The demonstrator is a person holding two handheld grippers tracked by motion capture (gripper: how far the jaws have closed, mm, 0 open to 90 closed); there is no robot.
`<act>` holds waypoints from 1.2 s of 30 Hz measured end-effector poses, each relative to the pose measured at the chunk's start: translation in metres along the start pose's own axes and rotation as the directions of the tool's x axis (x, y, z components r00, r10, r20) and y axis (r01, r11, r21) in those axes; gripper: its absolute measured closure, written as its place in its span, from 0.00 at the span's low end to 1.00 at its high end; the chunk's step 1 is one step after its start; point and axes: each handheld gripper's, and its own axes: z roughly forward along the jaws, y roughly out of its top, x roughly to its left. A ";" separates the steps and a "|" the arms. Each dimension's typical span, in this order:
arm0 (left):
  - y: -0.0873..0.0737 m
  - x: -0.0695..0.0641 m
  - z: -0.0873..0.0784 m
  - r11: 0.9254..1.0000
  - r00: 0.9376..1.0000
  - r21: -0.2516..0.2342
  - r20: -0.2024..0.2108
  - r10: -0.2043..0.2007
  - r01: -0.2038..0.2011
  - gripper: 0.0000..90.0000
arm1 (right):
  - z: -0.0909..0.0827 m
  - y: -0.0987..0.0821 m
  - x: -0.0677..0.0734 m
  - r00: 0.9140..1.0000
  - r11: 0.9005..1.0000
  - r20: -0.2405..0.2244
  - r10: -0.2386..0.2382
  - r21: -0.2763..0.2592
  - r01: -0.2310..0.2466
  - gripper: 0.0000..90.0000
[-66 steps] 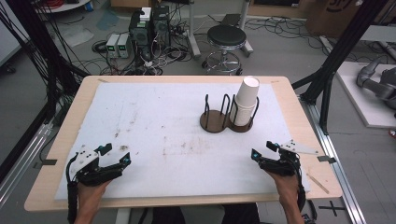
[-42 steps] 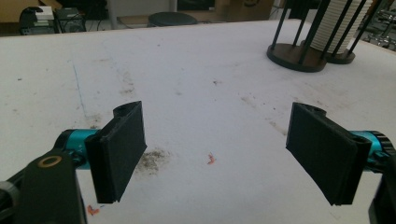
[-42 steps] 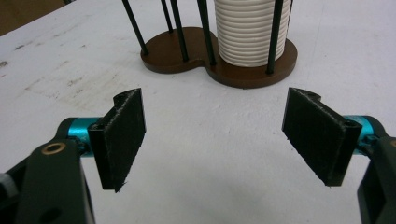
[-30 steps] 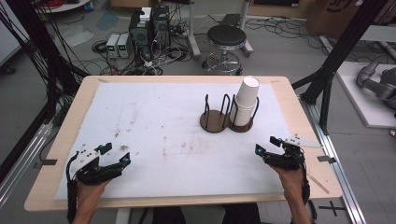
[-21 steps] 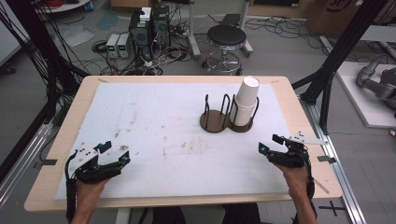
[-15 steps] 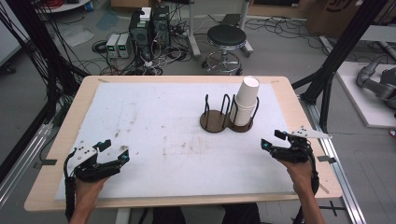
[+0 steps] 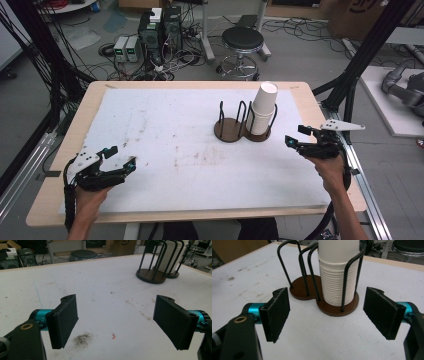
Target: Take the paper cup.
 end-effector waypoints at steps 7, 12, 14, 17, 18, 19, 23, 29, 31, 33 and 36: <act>0.000 -0.001 0.001 1.000 1.000 0.002 0.007 0.001 -0.001 0.22 | 0.000 0.014 -0.013 1.000 1.000 -0.025 -0.014 0.026 0.014 0.24; 0.000 0.000 0.000 1.000 1.000 0.005 0.007 0.000 0.000 0.22 | 0.001 0.024 -0.020 0.997 0.999 -0.061 -0.037 0.034 0.039 0.24; 0.000 0.000 0.000 1.000 1.000 0.007 0.009 0.000 0.000 0.22 | 0.002 0.028 -0.023 0.996 0.998 -0.071 -0.050 0.041 0.053 0.24; 0.000 -0.001 0.001 1.000 1.000 0.009 0.009 0.002 -0.002 0.22 | 0.003 0.032 -0.024 0.995 0.997 -0.078 -0.059 0.048 0.063 0.24; 0.000 -0.001 0.001 1.000 1.000 0.009 0.009 0.002 -0.002 0.22 | 0.004 0.036 -0.025 0.994 0.996 -0.085 -0.065 0.050 0.069 0.24; 0.000 -0.001 0.001 1.000 1.000 0.010 0.009 0.002 -0.002 0.22 | 0.004 0.038 -0.026 0.994 0.996 -0.087 -0.068 0.052 0.073 0.24; 0.000 -0.002 0.002 1.000 1.000 0.013 0.016 0.002 -0.002 0.22 | 0.006 0.048 -0.031 0.991 0.995 -0.106 -0.082 0.053 0.088 0.24; 0.002 -0.002 0.000 1.000 1.000 0.003 0.020 0.005 -0.005 0.22 | 0.008 0.065 -0.043 0.985 0.992 -0.138 -0.103 0.064 0.113 0.24; 0.002 -0.002 0.000 1.000 1.000 0.003 0.019 0.004 -0.004 0.22 | 0.009 0.070 -0.046 0.983 0.990 -0.146 -0.112 0.064 0.122 0.24; 0.002 -0.002 0.000 1.000 1.000 0.008 0.018 0.004 -0.004 0.22 | 0.009 0.075 -0.050 0.980 0.989 -0.154 -0.124 0.062 0.135 0.24; 0.002 -0.001 0.000 1.000 1.000 0.009 0.018 0.003 -0.003 0.22 | 0.011 0.081 -0.053 0.978 0.986 -0.163 -0.131 0.080 0.146 0.24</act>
